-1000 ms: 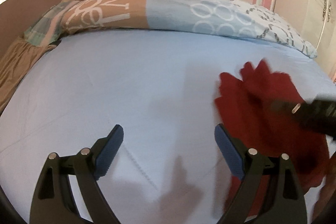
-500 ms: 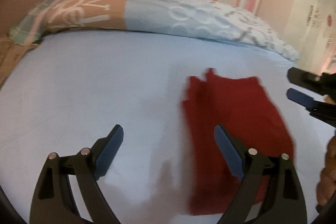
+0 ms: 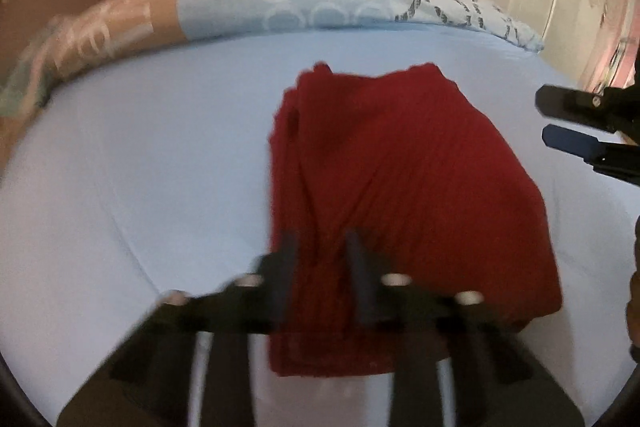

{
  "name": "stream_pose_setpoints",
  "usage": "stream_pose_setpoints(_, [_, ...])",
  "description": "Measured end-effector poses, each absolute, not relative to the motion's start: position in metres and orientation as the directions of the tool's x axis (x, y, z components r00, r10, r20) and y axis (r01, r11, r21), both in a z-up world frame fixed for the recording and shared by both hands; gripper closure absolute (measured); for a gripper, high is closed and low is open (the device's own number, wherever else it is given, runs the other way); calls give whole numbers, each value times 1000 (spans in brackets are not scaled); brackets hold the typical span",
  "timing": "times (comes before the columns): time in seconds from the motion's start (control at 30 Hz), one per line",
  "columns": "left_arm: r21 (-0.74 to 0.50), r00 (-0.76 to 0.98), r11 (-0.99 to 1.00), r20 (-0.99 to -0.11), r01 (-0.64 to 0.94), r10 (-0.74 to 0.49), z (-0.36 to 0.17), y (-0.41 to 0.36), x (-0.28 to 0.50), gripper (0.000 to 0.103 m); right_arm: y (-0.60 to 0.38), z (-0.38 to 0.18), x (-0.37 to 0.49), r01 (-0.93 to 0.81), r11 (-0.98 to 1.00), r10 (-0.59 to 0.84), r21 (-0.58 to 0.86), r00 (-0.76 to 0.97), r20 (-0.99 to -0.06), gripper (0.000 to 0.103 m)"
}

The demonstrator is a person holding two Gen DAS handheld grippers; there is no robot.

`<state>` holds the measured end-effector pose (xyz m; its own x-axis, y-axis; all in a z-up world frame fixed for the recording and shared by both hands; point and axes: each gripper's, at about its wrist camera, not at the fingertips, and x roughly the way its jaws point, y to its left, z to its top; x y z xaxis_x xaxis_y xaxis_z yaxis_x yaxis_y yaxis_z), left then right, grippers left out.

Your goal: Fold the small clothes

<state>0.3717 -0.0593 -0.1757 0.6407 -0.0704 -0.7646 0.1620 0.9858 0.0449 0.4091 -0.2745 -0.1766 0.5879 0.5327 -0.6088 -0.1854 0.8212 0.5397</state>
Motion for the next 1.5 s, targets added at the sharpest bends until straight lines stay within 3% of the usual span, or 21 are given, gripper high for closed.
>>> stream_pose_setpoints(0.07, [91, 653, 989, -757, 120, -9, -173, -51, 370, 101, -267, -177, 405, -204, 829, 530, 521, 585, -613, 33])
stream_pose_setpoints(0.2, [69, 574, 998, -817, 8, 52, -204, -7, 377, 101, -244, -187, 396, -247, 851, 514, 464, 573, -638, 33])
stream_pose_setpoints(0.3, [-65, 673, 998, -738, 7, -52, -187, 15, 358, 101, -241, -194, 391, -242, 853, 509, 463, 583, -633, 33])
stream_pose_setpoints(0.33, [-77, 703, 996, -707, 34, -79, -179, 14, 353, 97, -241, -194, 391, -240, 853, 508, 464, 584, -633, 33])
stream_pose_setpoints(0.4, [-118, 729, 986, -665, 116, -165, -163, 4, 351, 70, -242, -195, 392, -234, 852, 509, 469, 585, -632, 33])
stream_pose_setpoints(0.43, [-129, 733, 982, -653, 141, -191, -159, -1, 350, 46, -243, -194, 393, -228, 852, 506, 470, 586, -633, 33])
stream_pose_setpoints(0.5, [-128, 731, 973, -642, 194, -230, -154, -16, 349, 41, -245, -194, 394, -216, 853, 502, 475, 587, -635, 33])
stream_pose_setpoints(0.63, [-68, 666, 969, -714, 239, -215, -169, -48, 357, 41, -248, -197, 394, -209, 859, 493, 467, 584, -645, 33])
stream_pose_setpoints(0.7, [-90, 632, 969, -743, 231, -220, -181, -53, 360, 57, -249, -197, 393, -205, 860, 490, 466, 585, -646, 33])
stream_pose_setpoints(0.73, [-132, 605, 961, -754, 243, -257, -187, -54, 361, 82, -250, -198, 393, -206, 859, 492, 468, 585, -646, 33])
stream_pose_setpoints(0.77, [-124, 607, 959, -751, 256, -259, -187, -58, 360, 86, -250, -198, 392, -206, 861, 490, 466, 585, -647, 33])
stream_pose_setpoints(0.9, [-80, 650, 950, -712, 303, -267, -180, -62, 344, 89, -251, -199, 390, -207, 863, 487, 461, 586, -648, 32])
stream_pose_setpoints(1.03, [-62, 717, 981, -674, 182, -175, -166, -43, 335, 89, -245, -196, 384, -231, 860, 496, 455, 589, -638, 32])
stream_pose_setpoints(1.1, [-36, 686, 989, -717, 144, -126, -179, -38, 343, 88, -232, -204, 382, -256, 874, 481, 413, 573, -664, 31])
stream_pose_setpoints(1.2, [-17, 623, 993, -778, 116, -86, -213, -34, 352, 78, -221, -224, 383, -238, 904, 427, 356, 562, -708, 30])
stream_pose_setpoints(1.23, [9, 640, 994, -766, 106, -61, -214, -35, 350, 65, -219, -226, 381, -239, 911, 412, 337, 572, -709, 28])
stream_pose_setpoints(1.27, [36, 651, 995, -758, 90, -31, -213, -36, 350, 35, -217, -228, 380, -243, 919, 395, 311, 578, -714, 25])
stream_pose_setpoints(1.33, [67, 654, 997, -756, 30, 31, -214, -29, 354, 12, -212, -230, 377, -260, 934, 354, 244, 583, -731, 23])
stream_pose_setpoints(1.37, [42, 649, 999, -761, 13, 23, -214, -22, 356, 8, -212, -230, 377, -268, 934, 353, 237, 581, -733, 22])
stream_pose_setpoints(1.5, [-24, 703, 1000, -711, 4, -20, -192, -7, 355, 7, -226, -221, 377, -254, 931, 364, 262, 599, -714, 22])
